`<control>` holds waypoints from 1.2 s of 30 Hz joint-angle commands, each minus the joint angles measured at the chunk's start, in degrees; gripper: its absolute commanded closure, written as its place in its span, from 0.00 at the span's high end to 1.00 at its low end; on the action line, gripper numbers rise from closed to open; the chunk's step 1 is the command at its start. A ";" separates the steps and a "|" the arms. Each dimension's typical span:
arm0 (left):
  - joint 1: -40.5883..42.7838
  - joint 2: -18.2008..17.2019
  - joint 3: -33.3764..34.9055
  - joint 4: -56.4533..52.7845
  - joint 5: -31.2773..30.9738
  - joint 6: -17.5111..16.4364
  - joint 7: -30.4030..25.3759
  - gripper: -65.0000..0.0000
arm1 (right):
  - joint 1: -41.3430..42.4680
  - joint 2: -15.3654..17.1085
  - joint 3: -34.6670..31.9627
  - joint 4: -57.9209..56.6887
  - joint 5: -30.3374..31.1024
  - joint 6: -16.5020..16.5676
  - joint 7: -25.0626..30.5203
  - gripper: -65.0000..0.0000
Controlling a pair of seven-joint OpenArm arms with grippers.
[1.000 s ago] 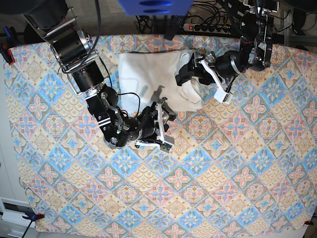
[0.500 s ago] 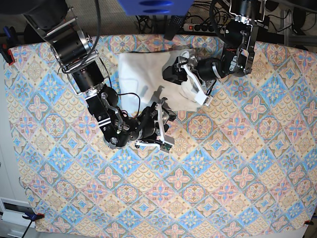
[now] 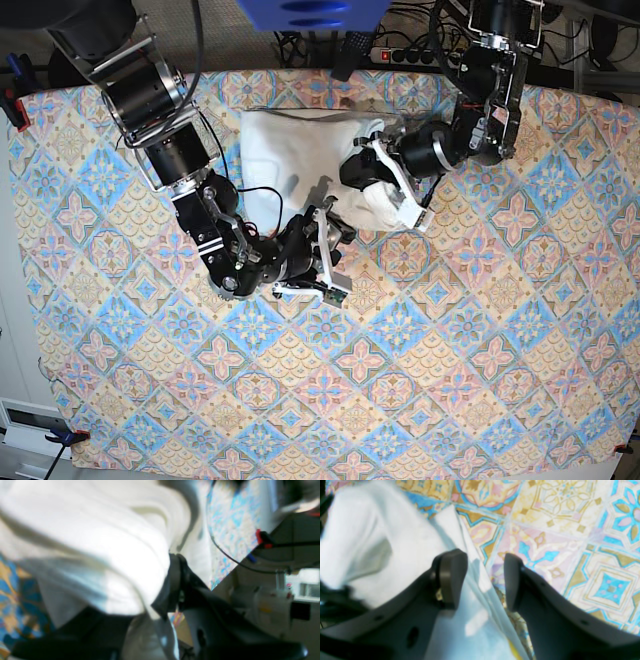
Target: Fold the T-shirt properly
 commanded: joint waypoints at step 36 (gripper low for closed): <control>4.84 -5.58 -9.77 1.69 2.69 -0.21 -3.30 0.89 | 0.21 4.61 -0.36 12.68 1.14 0.17 -1.22 0.41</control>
